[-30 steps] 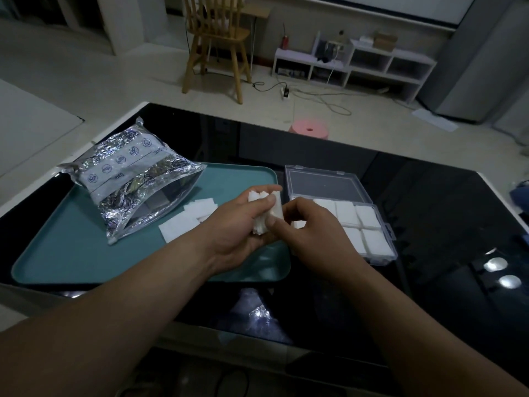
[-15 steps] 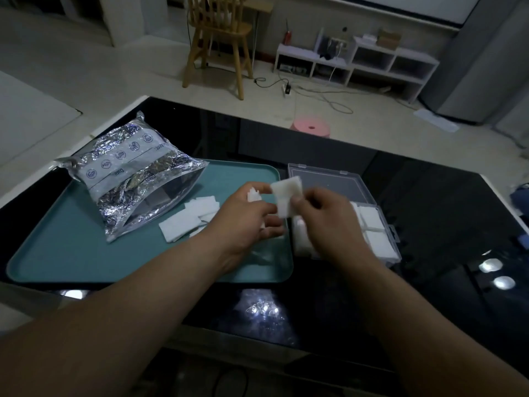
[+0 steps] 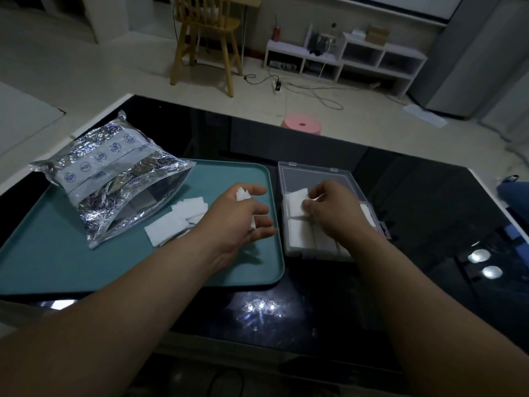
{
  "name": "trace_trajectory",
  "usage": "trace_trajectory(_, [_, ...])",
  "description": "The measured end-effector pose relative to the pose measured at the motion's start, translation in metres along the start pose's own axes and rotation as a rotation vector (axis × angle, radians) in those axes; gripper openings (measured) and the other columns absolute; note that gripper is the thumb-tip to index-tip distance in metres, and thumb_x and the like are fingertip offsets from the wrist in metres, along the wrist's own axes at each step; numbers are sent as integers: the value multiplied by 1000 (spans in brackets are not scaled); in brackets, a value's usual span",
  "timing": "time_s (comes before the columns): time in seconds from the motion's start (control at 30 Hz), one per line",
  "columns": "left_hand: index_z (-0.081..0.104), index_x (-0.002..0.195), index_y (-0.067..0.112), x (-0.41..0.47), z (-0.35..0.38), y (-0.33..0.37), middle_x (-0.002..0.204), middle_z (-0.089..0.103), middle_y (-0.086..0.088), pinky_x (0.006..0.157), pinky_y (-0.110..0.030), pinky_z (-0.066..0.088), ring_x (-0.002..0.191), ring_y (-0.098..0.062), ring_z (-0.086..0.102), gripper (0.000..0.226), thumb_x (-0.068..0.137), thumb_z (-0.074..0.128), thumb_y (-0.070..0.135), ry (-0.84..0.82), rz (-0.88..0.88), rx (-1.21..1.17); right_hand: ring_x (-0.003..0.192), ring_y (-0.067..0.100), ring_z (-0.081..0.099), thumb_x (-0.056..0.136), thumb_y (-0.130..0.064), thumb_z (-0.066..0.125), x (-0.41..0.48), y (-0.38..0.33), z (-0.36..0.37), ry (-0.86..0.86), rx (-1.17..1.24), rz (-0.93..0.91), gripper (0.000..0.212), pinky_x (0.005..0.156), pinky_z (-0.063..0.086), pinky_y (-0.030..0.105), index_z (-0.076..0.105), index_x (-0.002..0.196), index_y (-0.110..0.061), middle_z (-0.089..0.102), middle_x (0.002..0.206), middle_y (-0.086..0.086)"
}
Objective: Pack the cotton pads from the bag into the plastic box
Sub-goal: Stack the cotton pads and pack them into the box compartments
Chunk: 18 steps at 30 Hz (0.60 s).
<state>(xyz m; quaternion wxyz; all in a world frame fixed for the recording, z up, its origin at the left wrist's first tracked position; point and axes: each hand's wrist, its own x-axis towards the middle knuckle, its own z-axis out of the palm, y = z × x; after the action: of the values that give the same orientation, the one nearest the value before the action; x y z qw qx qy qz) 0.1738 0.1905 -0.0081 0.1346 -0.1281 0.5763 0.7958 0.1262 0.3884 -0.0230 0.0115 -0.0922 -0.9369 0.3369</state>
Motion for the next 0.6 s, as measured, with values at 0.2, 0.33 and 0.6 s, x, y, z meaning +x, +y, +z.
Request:
trace_trajectory(0.2, [60,123,12,-2,3,-1,98,58,-15,72,-39,65,72,-22,63,30,98,49,-2,-27,-39,-6,86,19,58,92,-29,67,-2,-2,12,22,-194,-20,15,66,39,32,59,105,-28,64,97,-5])
trace_trajectory(0.33, [60,131,5,-8,8,5,104,58,-18,72,-44,65,81,-29,65,32,102,52,17,-102,-137,-201,87,19,59,90,-29,69,-12,-11,8,163,-204,-135,20,71,43,35,56,104,-26,60,93,-8])
trace_trajectory(0.6, [59,134,9,-9,25,3,131,67,-19,90,-52,59,114,-32,69,35,103,46,20,-233,-168,-303,75,-2,64,89,-57,71,-73,-32,-31,-204,114,-231,36,63,45,17,66,111,-29,68,88,-11])
